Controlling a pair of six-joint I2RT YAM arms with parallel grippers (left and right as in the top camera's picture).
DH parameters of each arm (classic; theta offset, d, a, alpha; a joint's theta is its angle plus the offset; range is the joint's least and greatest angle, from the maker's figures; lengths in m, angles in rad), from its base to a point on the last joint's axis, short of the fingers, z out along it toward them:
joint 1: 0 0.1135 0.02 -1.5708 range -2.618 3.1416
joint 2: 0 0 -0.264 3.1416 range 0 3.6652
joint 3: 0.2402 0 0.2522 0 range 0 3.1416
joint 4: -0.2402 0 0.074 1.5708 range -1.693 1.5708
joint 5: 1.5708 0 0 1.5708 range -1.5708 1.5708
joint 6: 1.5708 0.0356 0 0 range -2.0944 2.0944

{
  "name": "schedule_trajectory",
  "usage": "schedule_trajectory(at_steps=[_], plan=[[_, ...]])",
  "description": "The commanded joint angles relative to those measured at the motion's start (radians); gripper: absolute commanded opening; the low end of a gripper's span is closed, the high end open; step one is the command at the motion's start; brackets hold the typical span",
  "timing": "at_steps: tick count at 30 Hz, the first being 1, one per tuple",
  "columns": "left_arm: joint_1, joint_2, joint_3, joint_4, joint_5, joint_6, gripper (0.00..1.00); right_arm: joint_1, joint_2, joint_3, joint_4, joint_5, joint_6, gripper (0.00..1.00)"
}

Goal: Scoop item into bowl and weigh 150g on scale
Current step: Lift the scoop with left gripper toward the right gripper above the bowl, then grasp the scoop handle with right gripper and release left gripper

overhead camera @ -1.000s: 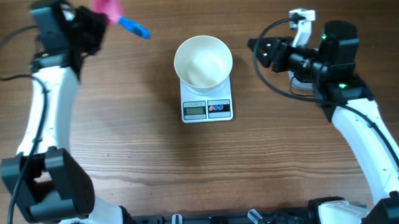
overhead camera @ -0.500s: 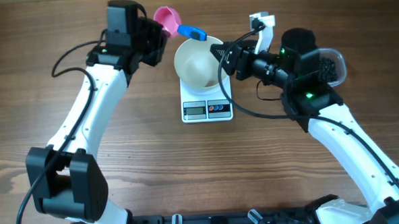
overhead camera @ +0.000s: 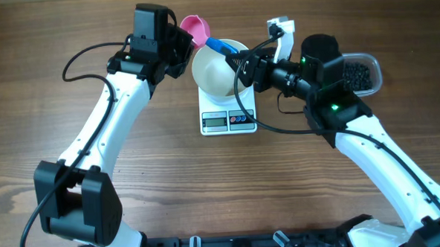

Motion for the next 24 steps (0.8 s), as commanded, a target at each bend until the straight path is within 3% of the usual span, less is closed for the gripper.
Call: schedule_trajectory(at_steps=[1, 12, 24], plan=[[-0.012, 0.006, -0.001, -0.007, 0.027, 0.037, 0.04, 0.004, 0.043, 0.021, -0.013, 0.019, 0.01, 0.53], [-0.071, 0.006, -0.001, -0.007, 0.011, 0.036, 0.04, 0.004, 0.074, 0.021, 0.017, 0.022, 0.018, 0.53], [-0.109, 0.006, -0.001, -0.007, 0.012, 0.036, 0.04, 0.004, 0.074, 0.021, 0.013, 0.074, 0.068, 0.38]])
